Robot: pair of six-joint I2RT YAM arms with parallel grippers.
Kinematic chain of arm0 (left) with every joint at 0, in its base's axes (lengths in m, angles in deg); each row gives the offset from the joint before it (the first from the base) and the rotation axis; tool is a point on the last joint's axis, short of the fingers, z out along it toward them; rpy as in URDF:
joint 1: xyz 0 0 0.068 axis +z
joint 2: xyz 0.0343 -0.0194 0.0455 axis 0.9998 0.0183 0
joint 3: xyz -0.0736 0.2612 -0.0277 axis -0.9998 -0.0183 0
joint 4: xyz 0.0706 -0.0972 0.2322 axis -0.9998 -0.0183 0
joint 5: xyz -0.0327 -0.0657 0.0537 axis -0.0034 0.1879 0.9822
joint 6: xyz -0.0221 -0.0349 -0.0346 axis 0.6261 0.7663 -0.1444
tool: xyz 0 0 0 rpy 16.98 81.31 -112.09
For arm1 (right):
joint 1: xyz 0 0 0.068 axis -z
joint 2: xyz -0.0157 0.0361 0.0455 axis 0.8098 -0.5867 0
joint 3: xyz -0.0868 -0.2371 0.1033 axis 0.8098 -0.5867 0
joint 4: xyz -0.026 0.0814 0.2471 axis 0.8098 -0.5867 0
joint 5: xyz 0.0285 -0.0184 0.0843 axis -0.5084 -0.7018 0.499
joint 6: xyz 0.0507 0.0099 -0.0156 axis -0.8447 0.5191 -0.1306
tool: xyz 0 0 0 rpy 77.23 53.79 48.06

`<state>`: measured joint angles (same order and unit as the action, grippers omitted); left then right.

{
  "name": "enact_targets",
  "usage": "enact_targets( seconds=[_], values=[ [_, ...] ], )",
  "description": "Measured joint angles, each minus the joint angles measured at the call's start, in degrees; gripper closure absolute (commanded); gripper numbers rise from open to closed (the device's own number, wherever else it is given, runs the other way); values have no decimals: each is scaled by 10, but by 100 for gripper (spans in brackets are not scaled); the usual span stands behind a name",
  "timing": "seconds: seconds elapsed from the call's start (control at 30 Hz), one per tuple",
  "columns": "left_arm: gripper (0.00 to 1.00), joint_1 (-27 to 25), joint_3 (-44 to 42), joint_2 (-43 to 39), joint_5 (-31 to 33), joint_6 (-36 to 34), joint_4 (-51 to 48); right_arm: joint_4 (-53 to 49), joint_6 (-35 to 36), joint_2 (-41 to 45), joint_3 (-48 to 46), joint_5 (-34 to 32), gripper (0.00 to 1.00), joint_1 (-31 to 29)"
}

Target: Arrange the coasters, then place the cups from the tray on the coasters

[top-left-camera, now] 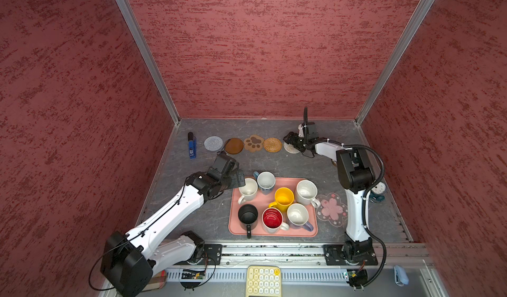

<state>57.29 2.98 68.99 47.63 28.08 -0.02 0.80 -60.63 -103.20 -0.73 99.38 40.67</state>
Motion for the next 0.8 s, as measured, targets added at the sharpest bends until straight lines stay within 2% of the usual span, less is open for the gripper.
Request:
enact_targets(
  seconds=[0.33,0.57,0.8],
  values=[
    [0,1,53,-11,13,-17,-22,-59,28,59,19,-19,17,0],
    [0,1,83,3,3,-27,-20,-74,41,199,2,-43,15,0],
    [0,-10,120,55,-21,-38,4,-88,60,349,-115,-83,13,15]
  ],
)
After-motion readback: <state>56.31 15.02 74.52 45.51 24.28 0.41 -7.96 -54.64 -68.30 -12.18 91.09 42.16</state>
